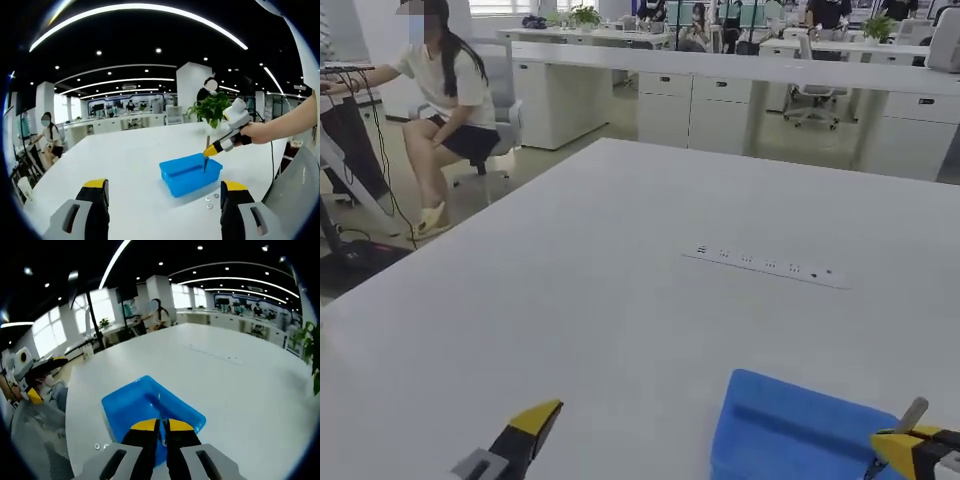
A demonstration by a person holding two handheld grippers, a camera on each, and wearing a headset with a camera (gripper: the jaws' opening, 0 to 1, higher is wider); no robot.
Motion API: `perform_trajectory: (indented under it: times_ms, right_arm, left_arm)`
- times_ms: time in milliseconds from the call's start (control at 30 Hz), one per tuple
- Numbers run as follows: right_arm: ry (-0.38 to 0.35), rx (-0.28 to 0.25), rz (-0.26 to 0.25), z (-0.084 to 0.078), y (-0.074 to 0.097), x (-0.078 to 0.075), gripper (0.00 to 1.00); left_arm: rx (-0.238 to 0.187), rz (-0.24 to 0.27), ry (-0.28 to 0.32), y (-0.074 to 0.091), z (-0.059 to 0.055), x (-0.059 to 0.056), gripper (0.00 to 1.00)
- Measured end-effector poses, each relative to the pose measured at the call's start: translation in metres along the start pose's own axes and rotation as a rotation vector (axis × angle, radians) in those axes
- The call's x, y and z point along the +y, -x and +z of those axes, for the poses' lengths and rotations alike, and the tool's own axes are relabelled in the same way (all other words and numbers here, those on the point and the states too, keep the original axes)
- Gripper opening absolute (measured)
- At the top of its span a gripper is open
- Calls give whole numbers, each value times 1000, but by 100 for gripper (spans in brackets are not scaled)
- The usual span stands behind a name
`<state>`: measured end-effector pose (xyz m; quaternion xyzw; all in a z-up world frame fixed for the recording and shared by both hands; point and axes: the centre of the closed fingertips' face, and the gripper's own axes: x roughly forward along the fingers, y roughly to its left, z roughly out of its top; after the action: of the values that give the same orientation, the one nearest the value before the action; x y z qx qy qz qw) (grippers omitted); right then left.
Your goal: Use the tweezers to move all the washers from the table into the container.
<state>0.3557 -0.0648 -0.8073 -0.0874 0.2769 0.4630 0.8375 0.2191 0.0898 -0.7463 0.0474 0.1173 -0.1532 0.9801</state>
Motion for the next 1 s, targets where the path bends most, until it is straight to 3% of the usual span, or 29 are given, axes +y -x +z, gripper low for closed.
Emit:
perform_trajectory:
  times_ms: [100,333,467,533,567,633,1000]
  right_arm:
    - [35,30,-10,-6,-4,-1,2]
    - [33,37,8,-6,-5,1,3]
    - [6,-6,10,4,3,5,3]
    - [0,-25,13,8,9,7,3]
    - [-8,-38,16,10,13,10,3]
    - [-20,-58,24,14,20,15,3]
    - [-70,-151,79,30,50,54,3]
  left_arm:
    - [15,11,-12,0,-3,2,95]
    - [23,20,-17,0,-4,4,94]
    - [33,27,-26,0,-5,4,93]
    - [9,20,-11,1,-1,3,94]
    - [-22,10,5,1,4,2,95]
    - [-37,14,9,3,6,3,95]
    - [-10,-4,24,1,1,1,93]
